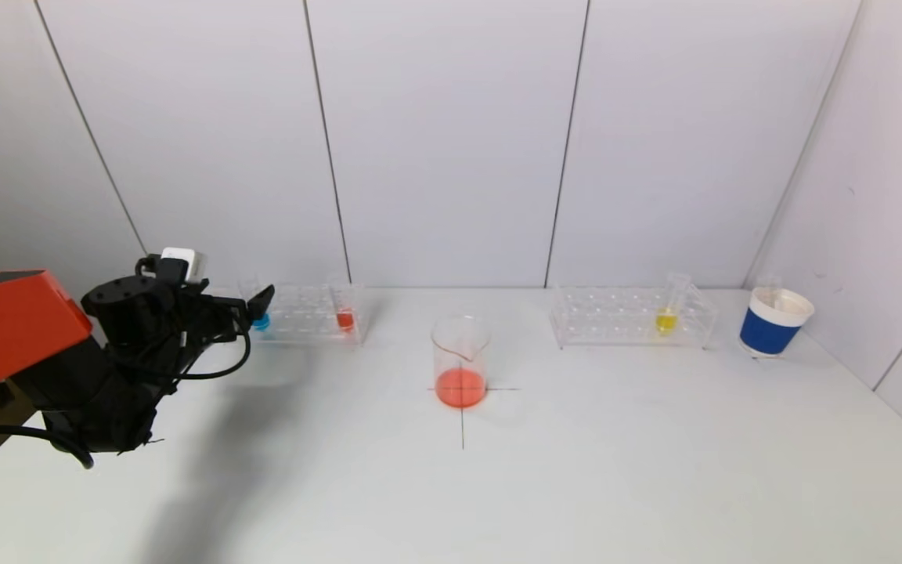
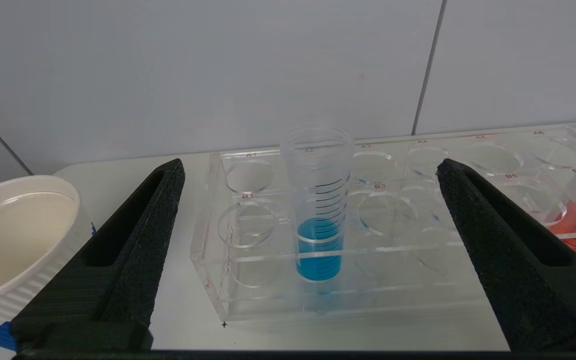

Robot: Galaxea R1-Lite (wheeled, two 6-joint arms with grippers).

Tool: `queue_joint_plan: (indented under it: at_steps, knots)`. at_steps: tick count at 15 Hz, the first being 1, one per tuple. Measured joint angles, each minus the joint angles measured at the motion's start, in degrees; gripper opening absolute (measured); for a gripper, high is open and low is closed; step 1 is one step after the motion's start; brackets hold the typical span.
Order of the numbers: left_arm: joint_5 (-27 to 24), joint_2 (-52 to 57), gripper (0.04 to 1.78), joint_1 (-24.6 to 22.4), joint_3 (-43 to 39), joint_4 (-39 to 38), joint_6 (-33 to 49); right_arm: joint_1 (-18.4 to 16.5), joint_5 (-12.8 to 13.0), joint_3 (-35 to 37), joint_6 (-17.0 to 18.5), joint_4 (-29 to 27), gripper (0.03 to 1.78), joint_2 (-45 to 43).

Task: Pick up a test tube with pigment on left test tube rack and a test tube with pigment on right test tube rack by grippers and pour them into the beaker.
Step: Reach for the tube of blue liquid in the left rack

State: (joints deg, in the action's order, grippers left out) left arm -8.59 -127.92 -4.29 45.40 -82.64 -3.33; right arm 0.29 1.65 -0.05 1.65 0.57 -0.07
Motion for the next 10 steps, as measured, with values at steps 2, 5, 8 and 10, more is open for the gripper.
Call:
queue_joint_plan:
  at_steps: [2,5,8,10]
  knots:
    - [0.13,-0.41,1.76,0.0,-0.09,-0.13,0.0,0.0,0.0,0.0,0.0,0.0,1.77,0.0]
    - [0.11,-0.72,1.76,0.0,-0.12,-0.24,0.02,0.0,0.0,0.0,0.02,0.0,1.77,0.0]
    - [0.11,-0.89,1.76,0.0,-0.12,-0.29,0.0,0.0,0.0,0.0,0.02,0.0,1.77,0.0]
    - [0.13,-0.96,1.76,0.0,0.0,-0.32,0.0,0.0,0.0,0.0,0.0,0.0,1.77,0.0]
